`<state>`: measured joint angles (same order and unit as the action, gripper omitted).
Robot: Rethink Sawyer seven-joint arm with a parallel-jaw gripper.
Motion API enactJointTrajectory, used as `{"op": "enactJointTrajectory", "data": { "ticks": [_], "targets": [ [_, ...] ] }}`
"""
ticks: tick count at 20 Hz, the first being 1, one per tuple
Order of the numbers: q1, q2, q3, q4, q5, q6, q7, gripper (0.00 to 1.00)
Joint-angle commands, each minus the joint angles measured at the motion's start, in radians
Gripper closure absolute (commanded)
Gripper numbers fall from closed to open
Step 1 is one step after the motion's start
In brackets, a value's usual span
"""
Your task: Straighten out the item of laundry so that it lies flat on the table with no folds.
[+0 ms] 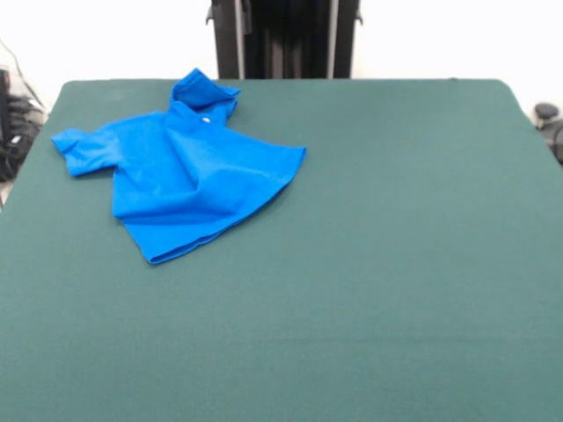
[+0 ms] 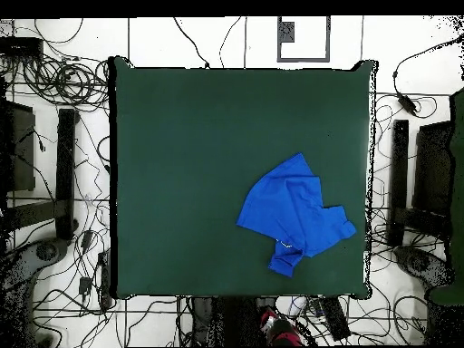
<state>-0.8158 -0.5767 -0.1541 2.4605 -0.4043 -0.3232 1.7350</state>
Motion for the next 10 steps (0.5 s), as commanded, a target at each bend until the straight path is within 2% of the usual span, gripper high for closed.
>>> {"op": "enactJointTrajectory", "data": {
  "ticks": [1,10],
  "targets": [
    [-0.018,0.07,0.104,-0.17,-0.033,0.096,0.084,0.0],
    [-0.046,0.138,0.108,-0.23,-0.072,0.075,0.086,0.0]
  ]
}}
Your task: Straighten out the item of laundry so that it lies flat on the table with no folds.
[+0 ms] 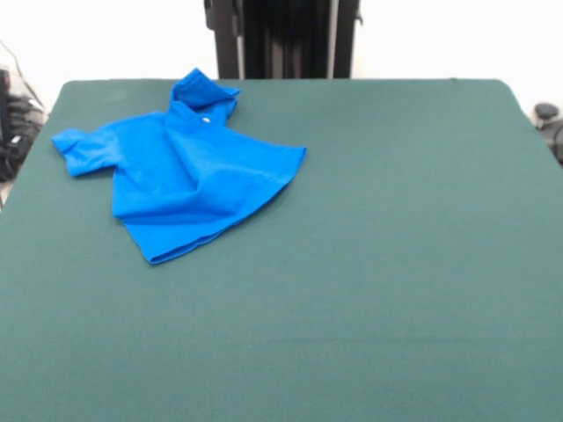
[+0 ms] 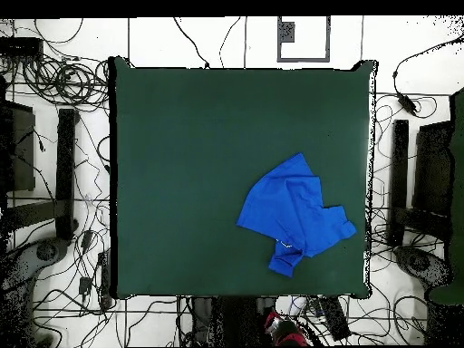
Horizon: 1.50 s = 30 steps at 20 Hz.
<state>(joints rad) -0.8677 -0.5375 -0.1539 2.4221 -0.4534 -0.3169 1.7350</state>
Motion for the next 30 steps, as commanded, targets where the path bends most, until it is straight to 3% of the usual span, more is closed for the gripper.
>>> {"op": "enactJointTrajectory", "data": {
  "ticks": [1,30],
  "targets": [
    [0.003,0.109,0.109,-0.202,-0.027,0.069,0.085,0.0],
    [-0.085,0.271,0.142,-0.355,-0.119,0.069,0.092,0.0]
  ]
}}
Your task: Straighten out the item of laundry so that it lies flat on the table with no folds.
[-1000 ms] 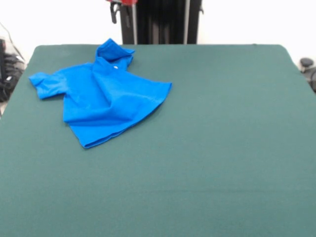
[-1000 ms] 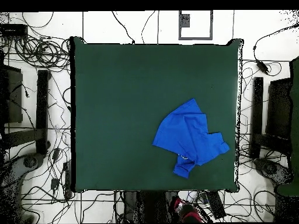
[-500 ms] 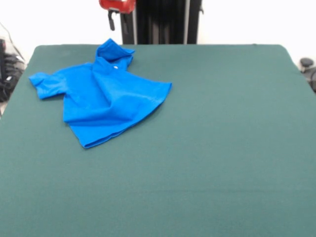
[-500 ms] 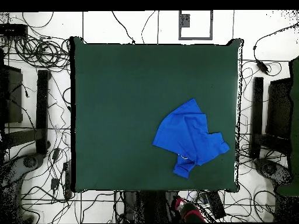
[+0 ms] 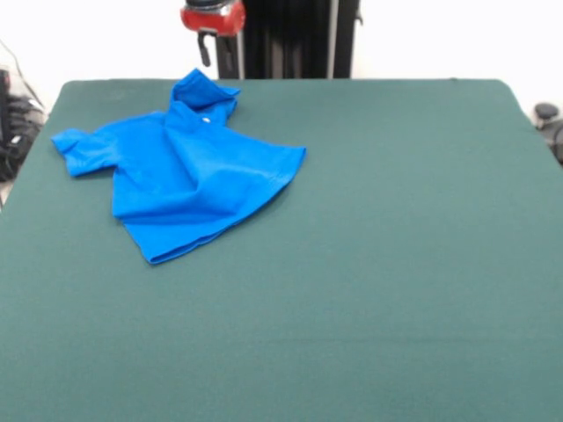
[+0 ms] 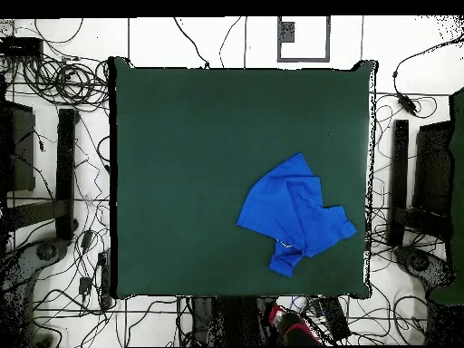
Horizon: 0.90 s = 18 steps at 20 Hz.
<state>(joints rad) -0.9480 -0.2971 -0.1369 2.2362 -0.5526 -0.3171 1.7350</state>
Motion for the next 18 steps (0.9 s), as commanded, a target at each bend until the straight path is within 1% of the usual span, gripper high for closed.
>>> {"op": "enactJointTrajectory", "data": {
  "ticks": [1,6,13,18],
  "targets": [
    [-0.009,0.026,0.129,-0.171,-0.022,0.08,0.088,0.0],
    [-0.028,-0.002,0.144,-0.173,-0.033,0.119,0.073,0.0],
    [-0.07,-0.065,0.162,-0.154,-0.055,0.187,0.056,0.0],
    [-0.094,-0.041,0.182,-0.183,-0.075,0.197,0.051,0.0]
  ]
}}
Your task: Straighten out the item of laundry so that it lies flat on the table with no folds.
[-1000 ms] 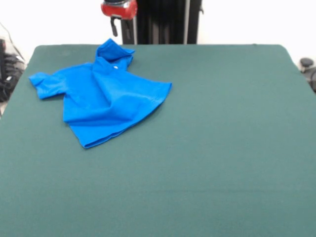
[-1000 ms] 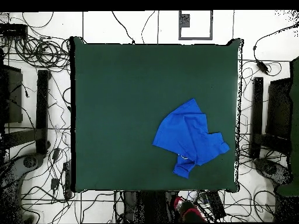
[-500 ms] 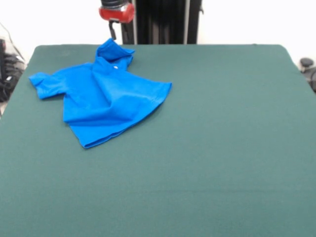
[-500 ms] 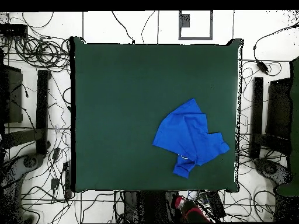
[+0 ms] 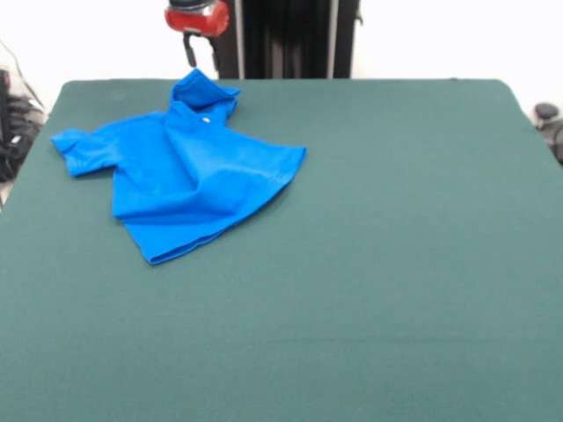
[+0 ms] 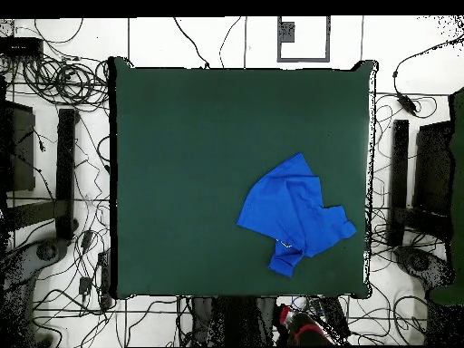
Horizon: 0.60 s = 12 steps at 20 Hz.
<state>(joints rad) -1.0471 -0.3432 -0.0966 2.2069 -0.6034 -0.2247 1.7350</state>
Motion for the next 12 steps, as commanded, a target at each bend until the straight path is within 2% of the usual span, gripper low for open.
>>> {"op": "enactJointTrajectory", "data": {
  "ticks": [1,7,12],
  "targets": [
    [-0.001,0.006,0.146,-0.158,-0.028,0.109,0.048,0.0],
    [-0.022,0.01,0.156,-0.184,-0.051,0.114,0.044,0.0],
    [-0.008,0.06,0.146,-0.222,-0.063,0.059,0.067,0.0]
  ]
}}
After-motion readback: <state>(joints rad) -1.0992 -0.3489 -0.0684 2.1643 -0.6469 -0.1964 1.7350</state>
